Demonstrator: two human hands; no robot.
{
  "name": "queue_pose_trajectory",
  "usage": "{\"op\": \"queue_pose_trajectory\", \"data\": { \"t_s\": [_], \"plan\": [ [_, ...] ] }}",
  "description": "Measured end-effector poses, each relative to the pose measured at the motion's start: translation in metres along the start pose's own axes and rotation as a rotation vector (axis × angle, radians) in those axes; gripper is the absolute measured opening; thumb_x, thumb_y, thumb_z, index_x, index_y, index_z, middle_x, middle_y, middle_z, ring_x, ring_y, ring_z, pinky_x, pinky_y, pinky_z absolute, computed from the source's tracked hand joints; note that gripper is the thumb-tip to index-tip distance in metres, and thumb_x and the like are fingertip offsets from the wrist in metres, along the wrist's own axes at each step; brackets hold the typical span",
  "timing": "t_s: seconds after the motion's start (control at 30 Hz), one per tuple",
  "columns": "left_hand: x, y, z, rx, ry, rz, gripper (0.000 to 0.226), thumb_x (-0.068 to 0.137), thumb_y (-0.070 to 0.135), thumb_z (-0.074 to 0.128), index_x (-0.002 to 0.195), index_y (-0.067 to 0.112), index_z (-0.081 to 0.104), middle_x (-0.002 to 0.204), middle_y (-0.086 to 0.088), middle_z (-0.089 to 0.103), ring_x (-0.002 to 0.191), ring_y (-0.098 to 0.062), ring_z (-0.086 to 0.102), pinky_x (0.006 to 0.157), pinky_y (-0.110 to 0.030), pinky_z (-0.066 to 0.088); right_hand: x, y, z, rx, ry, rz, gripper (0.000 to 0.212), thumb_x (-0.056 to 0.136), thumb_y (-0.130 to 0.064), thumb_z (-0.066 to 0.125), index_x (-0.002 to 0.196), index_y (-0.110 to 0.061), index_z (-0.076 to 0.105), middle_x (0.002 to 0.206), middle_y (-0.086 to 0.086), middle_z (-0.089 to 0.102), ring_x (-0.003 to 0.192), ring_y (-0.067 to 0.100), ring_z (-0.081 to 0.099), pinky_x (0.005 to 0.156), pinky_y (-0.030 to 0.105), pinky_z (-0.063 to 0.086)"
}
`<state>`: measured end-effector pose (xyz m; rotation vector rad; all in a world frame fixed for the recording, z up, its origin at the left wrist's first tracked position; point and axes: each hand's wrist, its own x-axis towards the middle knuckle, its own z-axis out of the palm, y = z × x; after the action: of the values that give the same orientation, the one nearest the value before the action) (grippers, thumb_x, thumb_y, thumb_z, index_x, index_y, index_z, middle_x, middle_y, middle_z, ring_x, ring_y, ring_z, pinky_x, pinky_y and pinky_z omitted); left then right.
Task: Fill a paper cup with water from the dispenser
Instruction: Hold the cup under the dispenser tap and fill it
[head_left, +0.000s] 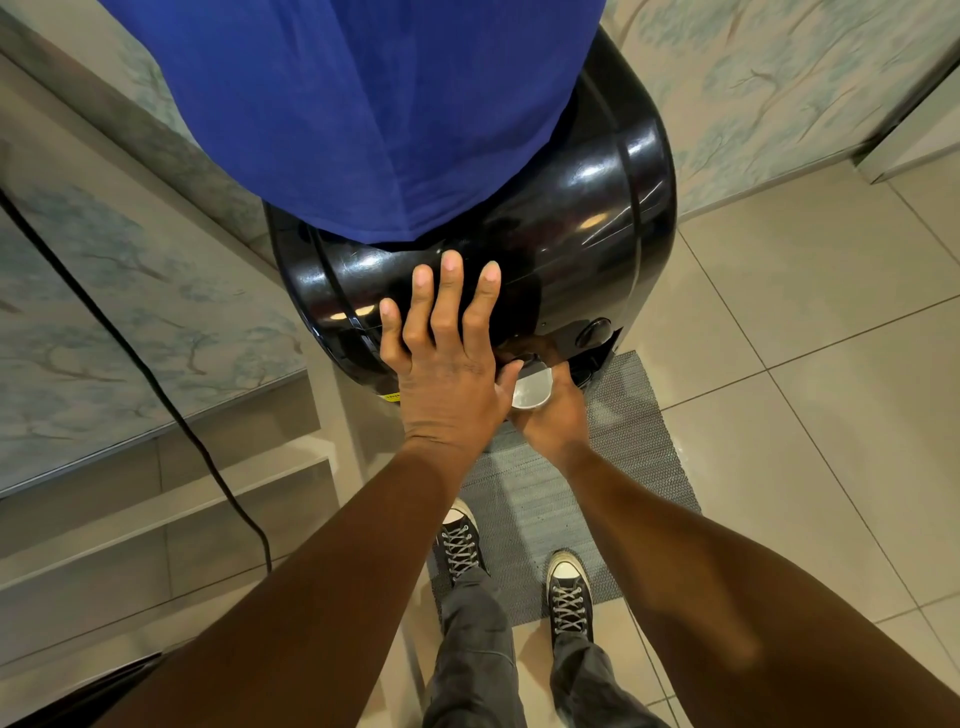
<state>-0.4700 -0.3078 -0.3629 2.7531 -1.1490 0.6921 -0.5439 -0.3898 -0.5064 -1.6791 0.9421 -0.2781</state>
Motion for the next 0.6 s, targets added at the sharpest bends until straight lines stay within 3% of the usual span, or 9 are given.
{"op": "queue_pose_trajectory", "data": {
  "t_s": [0.13, 0.4, 0.6],
  "plan": [
    [0.000, 0.001, -0.001, 0.001, 0.000, 0.002, 0.115, 0.065, 0.057, 0.081, 0.149, 0.021, 0.012, 0.152, -0.007, 0.010, 0.141, -0.032, 0.012, 0.114, -0.053, 0.007, 0.000, 0.002, 0.001, 0.000, 0.005, 0.002, 0.065, 0.065, -0.026, 0.090, 0.115, -0.018, 0.049, 0.107, 0.005, 0.067, 0.098, 0.021, 0.066, 0.078, 0.035, 0.058],
    [0.001, 0.001, -0.002, -0.002, -0.004, 0.007, 0.119, 0.061, 0.063, 0.081, 0.149, 0.019, 0.014, 0.152, -0.008, 0.009, 0.141, -0.031, 0.011, 0.115, -0.050, -0.004, 0.001, 0.009, 0.000, -0.023, -0.022, 0.034, 0.063, 0.064, -0.026, 0.090, 0.108, -0.013, 0.047, 0.105, 0.009, 0.064, 0.096, 0.027, 0.065, 0.077, 0.047, 0.058],
    [0.000, 0.001, -0.001, 0.001, 0.009, 0.011, 0.120, 0.061, 0.069, 0.078, 0.150, 0.017, 0.015, 0.153, -0.009, 0.010, 0.142, -0.032, 0.011, 0.115, -0.051, -0.003, -0.007, 0.011, -0.005, -0.042, 0.007, 0.006, 0.062, 0.062, -0.027, 0.091, 0.104, -0.030, 0.045, 0.097, -0.002, 0.065, 0.087, 0.016, 0.066, 0.064, 0.025, 0.052]
  ]
}}
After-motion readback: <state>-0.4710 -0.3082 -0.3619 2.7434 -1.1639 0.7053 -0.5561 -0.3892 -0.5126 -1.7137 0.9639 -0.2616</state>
